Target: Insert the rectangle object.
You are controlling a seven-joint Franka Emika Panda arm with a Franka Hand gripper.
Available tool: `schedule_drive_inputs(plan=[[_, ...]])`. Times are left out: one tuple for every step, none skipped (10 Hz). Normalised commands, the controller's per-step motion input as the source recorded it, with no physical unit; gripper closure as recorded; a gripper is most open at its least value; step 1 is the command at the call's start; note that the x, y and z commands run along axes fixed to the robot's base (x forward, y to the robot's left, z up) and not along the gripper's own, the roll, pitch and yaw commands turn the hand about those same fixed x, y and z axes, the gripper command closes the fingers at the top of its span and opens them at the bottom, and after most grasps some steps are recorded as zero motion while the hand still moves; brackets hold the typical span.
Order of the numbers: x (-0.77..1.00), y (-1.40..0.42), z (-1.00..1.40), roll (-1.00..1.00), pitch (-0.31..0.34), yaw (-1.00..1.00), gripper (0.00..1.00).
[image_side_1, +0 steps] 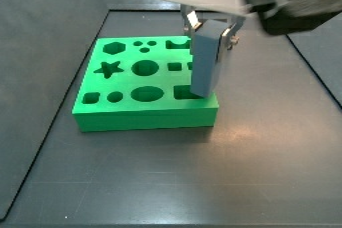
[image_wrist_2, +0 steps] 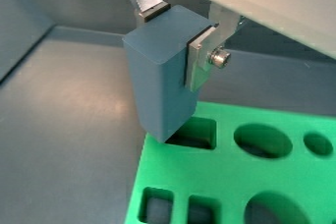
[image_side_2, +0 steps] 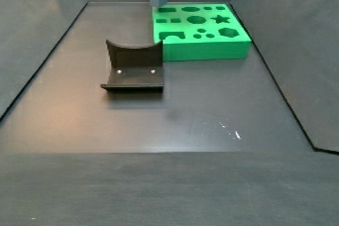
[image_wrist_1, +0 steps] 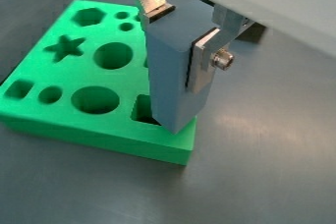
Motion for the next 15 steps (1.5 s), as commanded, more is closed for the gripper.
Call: schedule_drive_inputs(plan=[[0.0,0.0,-0.11,0.0,0.026,-1.0,1.0],[-0.3,0.02,-0.13,0.01,0.0,-0.91,1.0],[-0.37,0.06,-0.18,0.0,0.0,-0.87,1.0],[-0.34,0.06,-0.16,0.0,0.0,-0.89,1.0],[-0.21,0.0,-0.03,0.01,0.0,-0.98,1.0],[-0.17,0.0,0.0,0.01,0.0,-1.0,1.0],[-0.17,0.0,0.0,0.02,0.0,-1.0,1.0],[-0.03,0.0,-0.09,0.01,0.0,-1.0,1.0],[0.0,0.0,-0.09,0.01,0.0,-1.0,1.0],[0.0,0.0,-0.11,0.01,0.0,-1.0,1.0],[0.0,0.0,-0.16,0.04,0.001,-1.0,1.0],[0.0,0.0,-0.18,0.06,0.021,-1.0,1.0],[0.0,0.01,-0.2,0.09,0.05,-0.94,1.0],[0.0,0.0,-0.21,0.07,0.029,-0.6,1.0],[-0.03,0.0,-0.21,0.05,0.0,0.0,1.0]])
